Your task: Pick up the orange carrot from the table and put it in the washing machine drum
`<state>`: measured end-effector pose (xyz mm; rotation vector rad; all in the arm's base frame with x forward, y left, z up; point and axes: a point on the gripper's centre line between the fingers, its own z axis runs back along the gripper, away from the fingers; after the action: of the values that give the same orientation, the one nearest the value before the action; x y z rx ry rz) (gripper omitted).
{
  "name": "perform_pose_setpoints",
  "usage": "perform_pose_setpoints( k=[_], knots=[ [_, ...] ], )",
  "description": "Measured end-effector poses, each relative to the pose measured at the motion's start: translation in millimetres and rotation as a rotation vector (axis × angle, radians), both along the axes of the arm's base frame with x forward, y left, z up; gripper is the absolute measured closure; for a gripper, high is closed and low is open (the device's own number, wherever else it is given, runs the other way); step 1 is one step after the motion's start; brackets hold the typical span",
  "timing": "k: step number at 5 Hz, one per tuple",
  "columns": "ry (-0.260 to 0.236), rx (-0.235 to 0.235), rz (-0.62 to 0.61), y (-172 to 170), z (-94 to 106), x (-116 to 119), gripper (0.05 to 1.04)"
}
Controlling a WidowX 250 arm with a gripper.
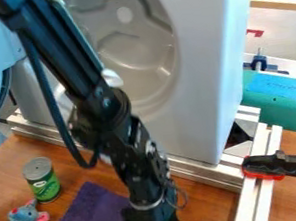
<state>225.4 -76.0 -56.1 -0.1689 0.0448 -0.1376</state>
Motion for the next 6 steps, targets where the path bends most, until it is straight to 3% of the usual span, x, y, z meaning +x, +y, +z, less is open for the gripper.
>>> perform_pose_setpoints(
  k=[1,2,3,4,5,6],
  knots=[
    [0.011,0.057,-0.008,7.5,20.3,1.9,0.430],
    [-0.043,0.147,-0.002,11.9,59.3,10.7,0.430],
    [-0.080,0.191,0.004,24.5,74.3,10.8,0.430],
    [-0.097,0.175,0.075,50.1,72.4,16.7,0.430],
    [-0.142,0.212,0.092,63.7,81.6,20.9,0.430],
    [-0.290,0.273,0.135,87.4,106.9,37.7,0.430]
  ],
)
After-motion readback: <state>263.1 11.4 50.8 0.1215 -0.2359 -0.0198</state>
